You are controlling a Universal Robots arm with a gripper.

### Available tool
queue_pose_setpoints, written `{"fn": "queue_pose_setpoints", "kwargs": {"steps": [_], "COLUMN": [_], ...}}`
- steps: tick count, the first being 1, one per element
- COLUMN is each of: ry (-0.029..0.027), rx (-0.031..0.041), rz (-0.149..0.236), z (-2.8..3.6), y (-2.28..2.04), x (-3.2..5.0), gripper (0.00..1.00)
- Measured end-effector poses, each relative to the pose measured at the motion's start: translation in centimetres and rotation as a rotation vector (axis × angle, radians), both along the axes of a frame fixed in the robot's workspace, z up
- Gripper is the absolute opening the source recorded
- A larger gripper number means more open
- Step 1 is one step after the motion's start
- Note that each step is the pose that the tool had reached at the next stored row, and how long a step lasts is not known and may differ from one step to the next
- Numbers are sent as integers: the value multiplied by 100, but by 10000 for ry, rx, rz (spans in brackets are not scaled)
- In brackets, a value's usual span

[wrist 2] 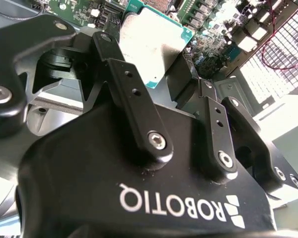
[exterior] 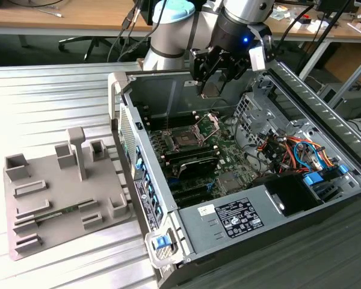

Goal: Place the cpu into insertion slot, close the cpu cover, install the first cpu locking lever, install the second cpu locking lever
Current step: 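Place the cpu into insertion slot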

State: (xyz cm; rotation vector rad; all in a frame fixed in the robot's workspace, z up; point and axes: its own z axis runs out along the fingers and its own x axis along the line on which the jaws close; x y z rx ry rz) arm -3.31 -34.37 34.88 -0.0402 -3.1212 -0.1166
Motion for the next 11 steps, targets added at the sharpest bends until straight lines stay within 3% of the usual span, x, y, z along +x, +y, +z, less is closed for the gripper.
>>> {"fn": "queue_pose_setpoints", "kwargs": {"steps": [11], "ry": [0], "rx": [-16], "rz": [1], "z": [-20], "y": [0], "x": [0], "gripper": [55]}}
